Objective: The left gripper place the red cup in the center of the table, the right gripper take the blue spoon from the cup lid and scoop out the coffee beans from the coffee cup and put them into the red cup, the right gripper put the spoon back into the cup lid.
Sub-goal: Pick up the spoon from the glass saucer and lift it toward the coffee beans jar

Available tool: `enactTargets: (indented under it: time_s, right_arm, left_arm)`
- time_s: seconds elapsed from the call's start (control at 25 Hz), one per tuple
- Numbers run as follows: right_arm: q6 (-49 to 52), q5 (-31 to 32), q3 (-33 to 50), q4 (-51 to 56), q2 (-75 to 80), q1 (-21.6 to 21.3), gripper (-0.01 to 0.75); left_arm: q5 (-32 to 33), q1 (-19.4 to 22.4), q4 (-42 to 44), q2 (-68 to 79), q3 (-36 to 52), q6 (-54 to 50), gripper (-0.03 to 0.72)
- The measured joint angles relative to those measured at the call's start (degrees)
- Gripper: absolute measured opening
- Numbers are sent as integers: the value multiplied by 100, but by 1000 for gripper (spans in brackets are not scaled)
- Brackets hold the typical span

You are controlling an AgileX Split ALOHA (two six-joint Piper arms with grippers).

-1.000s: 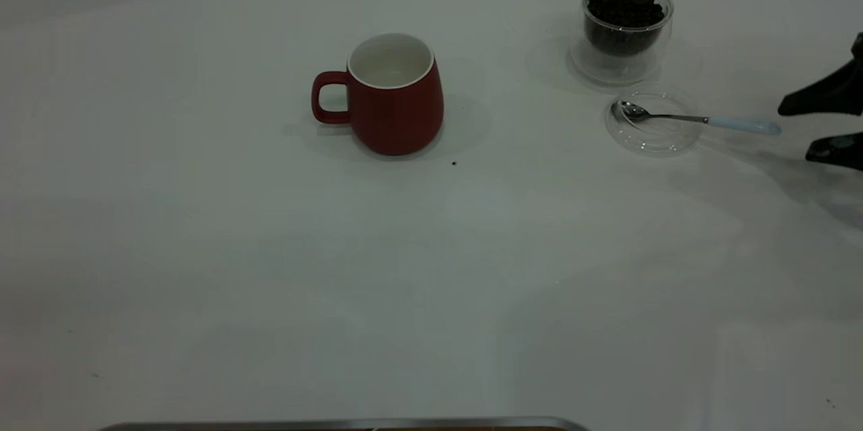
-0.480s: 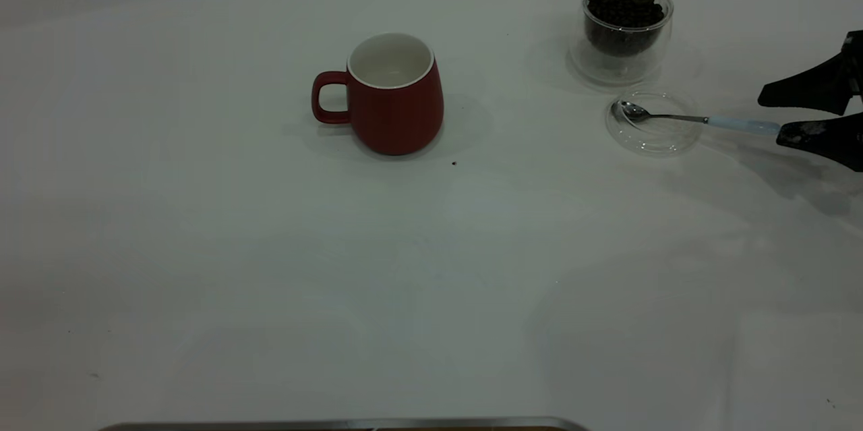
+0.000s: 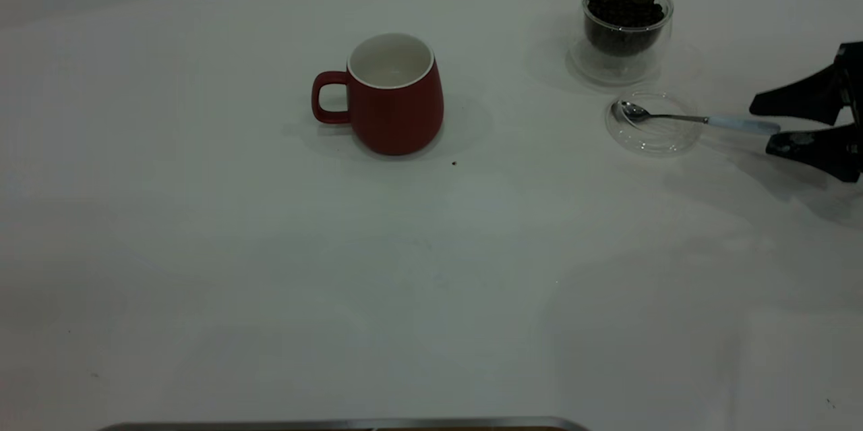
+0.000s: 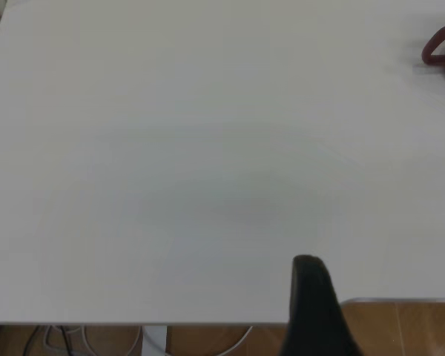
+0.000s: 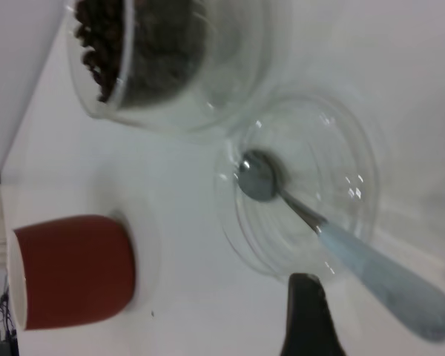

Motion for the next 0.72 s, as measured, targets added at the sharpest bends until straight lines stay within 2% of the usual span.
enactTargets:
  time_s: [0.28, 0.72]
  right_arm:
    - [116, 46, -219, 1, 132, 310, 536]
    - [152, 53, -236, 2, 196, 315, 530]
  left_arm:
    - [0, 0, 0, 0, 0, 6, 534]
    - [0, 0, 0, 0, 0, 6, 534]
